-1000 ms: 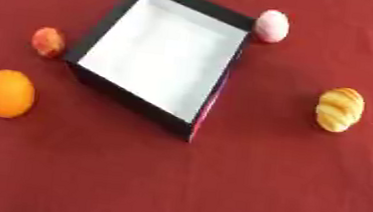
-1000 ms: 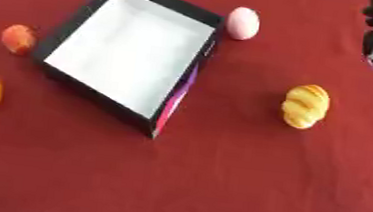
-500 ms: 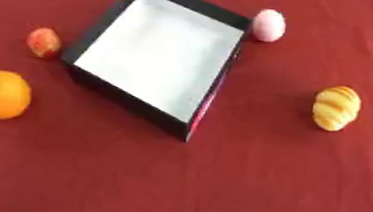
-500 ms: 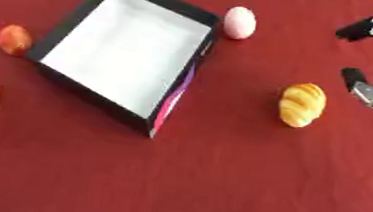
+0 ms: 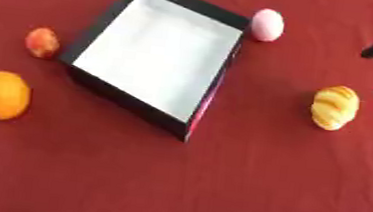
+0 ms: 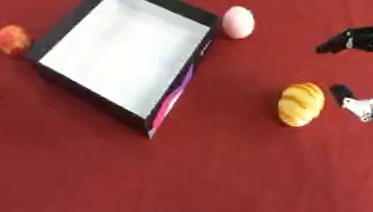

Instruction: Pick up objects on the table and place them in the box.

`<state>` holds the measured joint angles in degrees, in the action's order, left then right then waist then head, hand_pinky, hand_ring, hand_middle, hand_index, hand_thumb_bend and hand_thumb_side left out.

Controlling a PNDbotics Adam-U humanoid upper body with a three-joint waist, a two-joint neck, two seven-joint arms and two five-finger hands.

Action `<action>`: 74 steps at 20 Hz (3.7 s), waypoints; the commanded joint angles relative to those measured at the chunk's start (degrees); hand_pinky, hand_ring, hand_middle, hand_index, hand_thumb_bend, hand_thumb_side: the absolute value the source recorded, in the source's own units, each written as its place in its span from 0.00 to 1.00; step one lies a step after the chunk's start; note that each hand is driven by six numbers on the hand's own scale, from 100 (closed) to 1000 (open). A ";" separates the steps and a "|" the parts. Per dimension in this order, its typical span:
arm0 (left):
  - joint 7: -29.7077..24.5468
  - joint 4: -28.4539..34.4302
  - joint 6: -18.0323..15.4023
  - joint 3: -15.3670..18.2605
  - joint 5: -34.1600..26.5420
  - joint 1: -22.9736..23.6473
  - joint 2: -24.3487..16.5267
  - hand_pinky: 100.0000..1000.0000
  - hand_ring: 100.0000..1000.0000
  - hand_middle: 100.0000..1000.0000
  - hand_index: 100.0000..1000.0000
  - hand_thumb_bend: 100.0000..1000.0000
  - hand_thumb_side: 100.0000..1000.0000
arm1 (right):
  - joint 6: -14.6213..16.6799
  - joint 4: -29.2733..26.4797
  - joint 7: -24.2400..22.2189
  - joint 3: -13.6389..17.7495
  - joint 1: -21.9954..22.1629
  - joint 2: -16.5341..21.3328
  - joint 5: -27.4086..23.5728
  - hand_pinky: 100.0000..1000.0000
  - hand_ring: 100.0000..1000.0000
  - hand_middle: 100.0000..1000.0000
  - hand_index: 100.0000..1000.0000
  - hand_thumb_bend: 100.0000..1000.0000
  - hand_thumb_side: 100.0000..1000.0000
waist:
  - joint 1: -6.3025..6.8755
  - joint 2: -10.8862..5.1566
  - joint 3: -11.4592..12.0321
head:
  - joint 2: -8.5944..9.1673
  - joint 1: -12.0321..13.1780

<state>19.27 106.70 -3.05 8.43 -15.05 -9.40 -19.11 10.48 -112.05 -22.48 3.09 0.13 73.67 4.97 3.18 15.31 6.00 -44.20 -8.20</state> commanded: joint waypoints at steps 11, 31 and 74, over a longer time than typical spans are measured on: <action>-0.63 0.62 -0.01 -0.26 -0.45 -0.73 -0.94 0.85 0.75 0.76 0.78 0.09 0.81 | 1.64 6.74 -4.33 -3.42 -3.23 2.24 1.17 0.93 0.86 0.82 0.89 0.19 0.00 | -0.21 -1.04 0.80 | 0.08 -1.65; -1.47 0.63 0.22 -0.98 -0.89 -1.27 -0.08 0.85 0.76 0.76 0.78 0.09 0.82 | 1.40 11.15 -4.62 -8.61 -7.55 -2.78 5.61 0.92 0.85 0.83 0.90 0.18 0.00 | 0.50 0.52 2.36 | 0.08 -3.01; -2.58 0.52 0.76 -1.66 -1.77 -1.27 1.28 0.85 0.76 0.74 0.76 0.09 0.83 | 1.16 15.34 12.84 -14.50 -11.34 -9.07 16.60 0.79 0.65 0.40 0.60 0.08 0.00 | 0.77 1.47 3.34 | 0.85 -3.91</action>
<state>16.90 106.38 -2.25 6.52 -16.62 -10.46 -17.06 11.42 -95.99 -10.34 -12.24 -10.99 63.20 21.19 3.56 16.66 9.34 -43.66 -12.16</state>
